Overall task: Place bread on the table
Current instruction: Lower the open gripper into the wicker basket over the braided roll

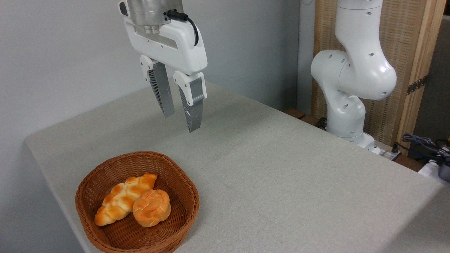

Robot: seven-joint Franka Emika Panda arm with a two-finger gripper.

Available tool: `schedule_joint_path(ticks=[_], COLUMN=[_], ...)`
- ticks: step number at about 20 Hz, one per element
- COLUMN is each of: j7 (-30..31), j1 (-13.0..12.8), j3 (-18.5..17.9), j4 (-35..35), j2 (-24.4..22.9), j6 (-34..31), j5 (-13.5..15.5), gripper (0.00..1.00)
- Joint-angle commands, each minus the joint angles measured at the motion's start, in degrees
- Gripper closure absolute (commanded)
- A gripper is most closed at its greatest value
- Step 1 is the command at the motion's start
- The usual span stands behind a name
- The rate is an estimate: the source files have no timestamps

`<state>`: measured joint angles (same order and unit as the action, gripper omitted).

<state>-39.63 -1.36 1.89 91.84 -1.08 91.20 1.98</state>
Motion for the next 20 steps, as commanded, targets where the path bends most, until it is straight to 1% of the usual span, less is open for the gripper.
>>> schedule_joint_path(ticks=[1, 3, 5, 8, 10, 12, 15, 18, 20], j7=[-0.3, -0.3, -0.3, -0.3, 0.5, 0.5, 0.6, 0.5, 0.6], j1=[-0.1, -0.1, -0.1, -0.1, -0.1, -0.1, -0.1, -0.1, -0.2], j3=[-1.6, -1.7, -1.8, -1.8, -1.7, -1.1, -1.0, -0.8, 0.2], j4=[-0.4, -0.4, -0.4, -0.3, 0.6, 3.4, 8.4, 12.8, 14.1], j2=[-0.4, -0.4, -0.4, -0.4, -0.4, -0.4, -0.2, 0.4, 1.7], j6=[0.7, 0.7, 0.7, 1.1, 3.8, 9.6, 19.2, 27.8, 33.4], j5=[0.9, 1.1, 2.1, 2.1, 2.2, 2.6, 7.7, 9.8, 11.3], gripper=[0.00, 0.00, 0.00, 0.00, 0.00, 0.00, 0.00, 0.00, 0.00])
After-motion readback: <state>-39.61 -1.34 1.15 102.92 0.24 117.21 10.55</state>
